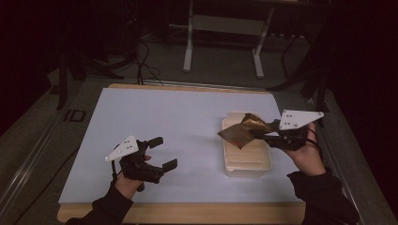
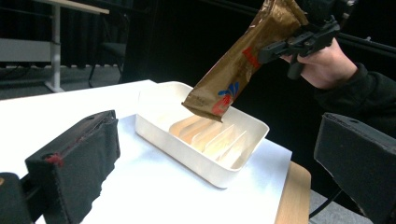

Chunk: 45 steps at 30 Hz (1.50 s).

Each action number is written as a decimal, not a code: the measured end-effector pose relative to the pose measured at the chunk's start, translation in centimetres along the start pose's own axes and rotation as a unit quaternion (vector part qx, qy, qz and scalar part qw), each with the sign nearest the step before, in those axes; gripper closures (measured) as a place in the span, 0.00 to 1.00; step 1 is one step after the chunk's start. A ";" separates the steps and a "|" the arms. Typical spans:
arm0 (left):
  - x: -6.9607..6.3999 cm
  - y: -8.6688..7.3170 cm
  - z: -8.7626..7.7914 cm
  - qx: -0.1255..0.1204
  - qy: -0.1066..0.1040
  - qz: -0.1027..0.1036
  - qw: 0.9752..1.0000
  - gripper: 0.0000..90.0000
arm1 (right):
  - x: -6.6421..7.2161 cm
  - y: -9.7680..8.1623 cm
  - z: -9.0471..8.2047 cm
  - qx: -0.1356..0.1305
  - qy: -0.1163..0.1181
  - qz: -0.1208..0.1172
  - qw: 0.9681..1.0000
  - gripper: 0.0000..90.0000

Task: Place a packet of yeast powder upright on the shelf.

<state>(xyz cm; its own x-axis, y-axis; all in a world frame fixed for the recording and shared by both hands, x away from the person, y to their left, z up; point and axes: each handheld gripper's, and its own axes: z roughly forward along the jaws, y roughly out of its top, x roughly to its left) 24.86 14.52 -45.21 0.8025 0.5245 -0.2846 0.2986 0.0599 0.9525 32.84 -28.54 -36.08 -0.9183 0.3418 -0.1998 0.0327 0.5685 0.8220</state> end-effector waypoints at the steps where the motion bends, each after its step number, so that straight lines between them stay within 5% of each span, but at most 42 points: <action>1: 0.0 -0.1 0.0 0.000 0.000 -0.001 1.000 0.01 | -0.2 -0.2 -0.2 0.004 0.001 -0.001 1.000 0.81; 10: 0.1 -0.6 -0.2 0.008 0.001 0.007 1.000 0.01 | -0.9 -1.9 -0.3 0.036 0.007 -0.020 0.999 0.81; 20: 0.8 -1.0 -0.3 0.005 0.004 -0.011 1.000 0.01 | -1.4 -3.2 -0.8 0.059 0.033 -0.011 0.998 0.81; 27: 0.9 -1.1 -0.4 0.004 0.007 -0.008 1.000 0.01 | -1.4 -2.9 -0.6 0.069 0.030 -0.024 0.997 0.81; 29: 1.0 -1.1 -0.5 0.003 0.007 -0.010 1.000 0.01 | -1.6 -2.6 -0.7 0.080 0.007 -0.036 0.996 0.81; 34: 1.1 -1.2 -0.5 0.004 0.007 -0.013 1.000 0.01 | -1.8 -2.5 -0.6 0.086 0.012 -0.036 0.996 0.81; 38: 1.2 -1.2 -0.5 0.004 0.008 -0.013 1.000 0.01 | -1.6 -3.1 -0.3 0.089 0.049 -0.028 0.994 0.81; 45: 1.2 -1.2 -0.5 0.003 0.008 -0.011 1.000 0.01 | -1.4 -3.5 0.9 0.104 0.066 -0.029 0.992 0.81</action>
<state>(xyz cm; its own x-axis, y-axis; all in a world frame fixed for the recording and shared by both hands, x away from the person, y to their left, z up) 25.18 15.52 -46.67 0.7871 0.5365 -0.3045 0.3203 0.0665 0.9450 34.40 -30.30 -39.14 -0.9642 0.2111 -0.1607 0.0465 0.7307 0.6811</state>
